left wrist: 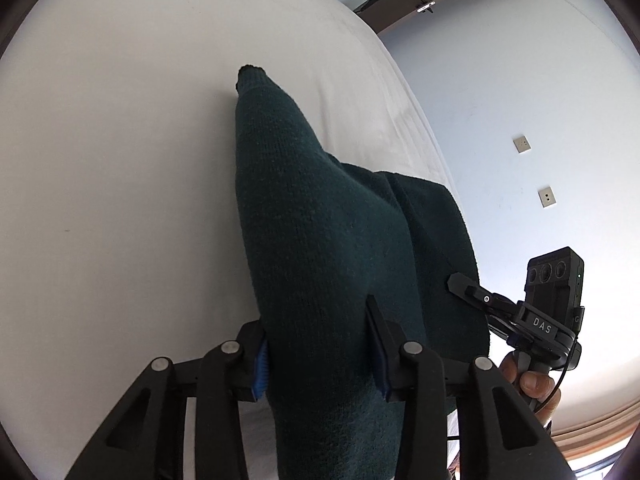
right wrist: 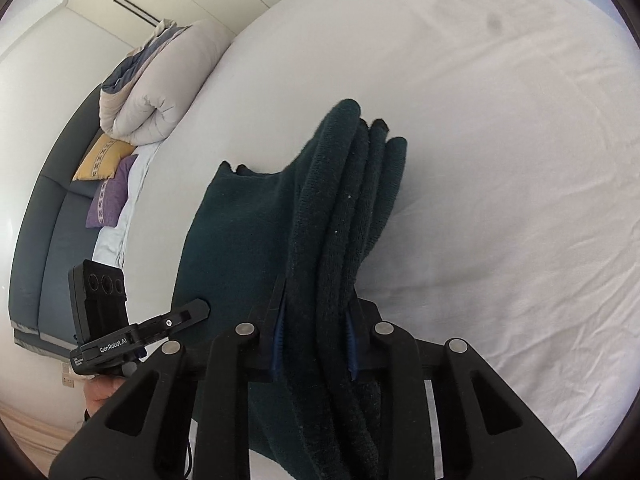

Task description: Fold small clothes

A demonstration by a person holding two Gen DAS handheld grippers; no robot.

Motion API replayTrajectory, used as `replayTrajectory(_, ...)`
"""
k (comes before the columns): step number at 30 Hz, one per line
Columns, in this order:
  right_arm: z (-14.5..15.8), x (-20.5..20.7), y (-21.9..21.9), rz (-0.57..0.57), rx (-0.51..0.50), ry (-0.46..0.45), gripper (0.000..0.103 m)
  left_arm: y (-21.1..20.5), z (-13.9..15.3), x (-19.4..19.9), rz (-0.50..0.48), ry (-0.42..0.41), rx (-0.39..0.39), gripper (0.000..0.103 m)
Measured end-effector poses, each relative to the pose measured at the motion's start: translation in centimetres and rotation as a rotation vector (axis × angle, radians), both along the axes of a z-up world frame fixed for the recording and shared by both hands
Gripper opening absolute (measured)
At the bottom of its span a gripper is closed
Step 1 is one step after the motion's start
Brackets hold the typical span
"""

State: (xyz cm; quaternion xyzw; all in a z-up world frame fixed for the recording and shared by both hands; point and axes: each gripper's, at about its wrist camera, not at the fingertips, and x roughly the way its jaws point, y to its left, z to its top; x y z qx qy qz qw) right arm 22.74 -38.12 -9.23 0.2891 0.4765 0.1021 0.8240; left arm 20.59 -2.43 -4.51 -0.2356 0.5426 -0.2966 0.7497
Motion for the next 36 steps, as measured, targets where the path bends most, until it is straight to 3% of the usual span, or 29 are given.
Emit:
replayTrajectory(9, 1.6, 0.4, 10.9, 0.107, 0.108, -0.026, 0.022, 10.1, 2.5, -2.8, 0.065, -0.057, 0.070, 0.041)
replayTrajectory(14, 0.2, -0.1, 19.1, 0.157, 0.157, -0.009, 0.022, 14.9, 1.5, -4.8, 0.090, -0.049, 0.094, 0.042)
replayTrajectory(21, -3.3, -0.6, 26.7, 0.190, 0.163, 0.040, 0.022, 19.9, -1.7, -6.2, 0.125, -0.029, 0.091, 0.042)
replayTrajectory(27, -7.6, -1.4, 25.0, 0.123, 0.220, 0.079, 0.026, 19.2, -3.1, -6.2, 0.143, -0.042, 0.086, 0.054)
replayTrajectory(29, -8.7, -1.6, 23.9, 0.091, 0.250, 0.085, 0.037, 19.5, -3.4, -6.6, 0.159, -0.053, 0.089, 0.058)
replayTrajectory(32, -8.9, -2.1, 21.9, 0.029, 0.288, 0.064, 0.042, 19.4, -3.1, -7.1, 0.179, -0.068, 0.110, 0.064)
replayTrajectory(36, -7.8, -4.3, 20.1, -0.036, 0.235, 0.034, 0.043, 19.6, -1.6, -8.7, 0.198, -0.127, 0.185, 0.064)
